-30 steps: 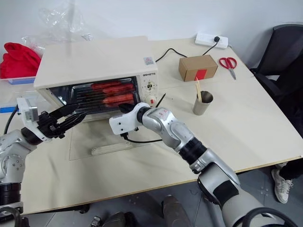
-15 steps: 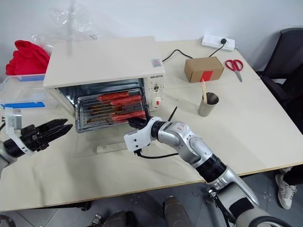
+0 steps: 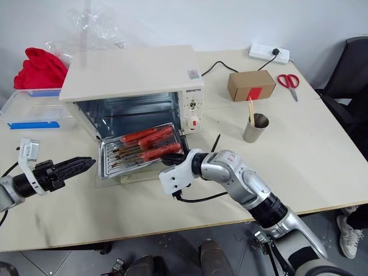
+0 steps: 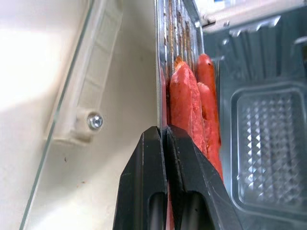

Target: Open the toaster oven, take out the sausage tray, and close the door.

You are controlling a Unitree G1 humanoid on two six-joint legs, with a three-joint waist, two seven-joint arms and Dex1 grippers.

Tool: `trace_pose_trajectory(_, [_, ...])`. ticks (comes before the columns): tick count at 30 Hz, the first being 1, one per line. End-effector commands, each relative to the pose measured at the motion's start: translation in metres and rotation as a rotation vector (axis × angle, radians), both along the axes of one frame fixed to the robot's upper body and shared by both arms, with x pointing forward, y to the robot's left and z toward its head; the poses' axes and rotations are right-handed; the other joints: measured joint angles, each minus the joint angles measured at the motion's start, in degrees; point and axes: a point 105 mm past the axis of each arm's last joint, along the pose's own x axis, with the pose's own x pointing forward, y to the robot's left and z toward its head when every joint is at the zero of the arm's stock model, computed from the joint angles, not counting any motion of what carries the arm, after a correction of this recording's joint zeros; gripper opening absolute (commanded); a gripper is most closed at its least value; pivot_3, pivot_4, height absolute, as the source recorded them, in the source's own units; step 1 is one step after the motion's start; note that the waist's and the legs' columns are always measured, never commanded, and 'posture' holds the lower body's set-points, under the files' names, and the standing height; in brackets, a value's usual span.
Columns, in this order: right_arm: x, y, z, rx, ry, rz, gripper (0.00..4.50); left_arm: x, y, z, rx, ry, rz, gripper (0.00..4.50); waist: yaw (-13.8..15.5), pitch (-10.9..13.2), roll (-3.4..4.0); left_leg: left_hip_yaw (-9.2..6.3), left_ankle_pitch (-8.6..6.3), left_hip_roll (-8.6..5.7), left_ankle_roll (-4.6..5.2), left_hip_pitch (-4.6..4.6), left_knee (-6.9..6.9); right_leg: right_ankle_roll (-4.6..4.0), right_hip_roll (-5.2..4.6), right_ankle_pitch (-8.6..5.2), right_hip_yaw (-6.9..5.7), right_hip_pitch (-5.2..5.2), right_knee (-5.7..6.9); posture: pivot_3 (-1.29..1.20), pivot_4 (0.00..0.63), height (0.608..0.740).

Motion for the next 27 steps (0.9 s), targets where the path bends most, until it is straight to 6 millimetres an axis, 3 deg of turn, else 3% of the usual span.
trace_pose_trajectory(1, [-0.005, -0.004, 0.019, 0.045, -0.069, 0.031, 0.03, -0.002, -0.005, 0.010, -0.010, -0.017, -0.023, 2.70, 0.13, 0.00, 0.00, 0.00, 0.00, -0.01, 0.00, 0.00, 0.01, 0.00, 0.00, 0.00, 0.00, 0.00, 0.00, 0.00, 0.150, 0.740])
trace_pose_trajectory(10, [-0.006, -0.006, 0.027, 0.088, -0.147, 0.059, 0.03, -0.004, -0.003, 0.009, -0.098, 0.163, 0.001, 2.70, 0.71, 0.01, -0.01, 0.02, 0.00, -0.01, 0.00, 0.00, 0.09, -0.01, 0.03, 0.00, 0.02, -0.01, 0.01, 0.00, 0.150, 0.740])
trace_pose_trajectory(14, [-0.011, -0.005, 0.031, 0.099, -0.165, 0.104, 0.03, -0.006, -0.010, 0.007, -0.154, 0.287, -0.023, 2.70, 1.10, 0.01, -0.01, 0.02, 0.00, -0.07, 0.00, 0.00, 0.13, -0.01, 0.03, 0.00, 0.03, -0.01, 0.04, 0.00, 0.150, 0.740])
trace_pose_trajectory(21, [-0.013, -0.004, 0.030, 0.075, -0.157, 0.155, 0.03, -0.001, -0.018, 0.009, -0.269, 0.346, -0.025, 2.70, 1.29, 0.01, -0.03, 0.00, 0.00, -0.07, 0.00, -0.01, 0.25, -0.01, 0.02, 0.00, 0.00, 0.00, 0.15, 0.00, 0.150, 0.740])
trace_pose_trajectory(24, [-0.014, -0.004, 0.035, 0.079, -0.165, 0.169, 0.00, -0.004, -0.025, 0.003, -0.300, 0.390, -0.050, 2.22, 1.18, 0.01, -0.03, -0.01, 0.00, -0.03, 0.00, 0.00, 0.25, 0.00, 0.00, 0.00, 0.00, 0.00, 0.18, 0.00, 0.150, 0.740])
trace_pose_trajectory(27, [-0.015, -0.003, 0.035, 0.073, -0.166, 0.185, 0.00, -0.006, -0.031, -0.003, -0.341, 0.422, -0.071, 1.44, 1.18, 0.01, -0.03, -0.04, 0.00, 0.06, 0.00, 0.01, 0.27, -0.01, -0.01, 0.00, -0.01, -0.01, 0.23, 0.00, 0.150, 0.740])
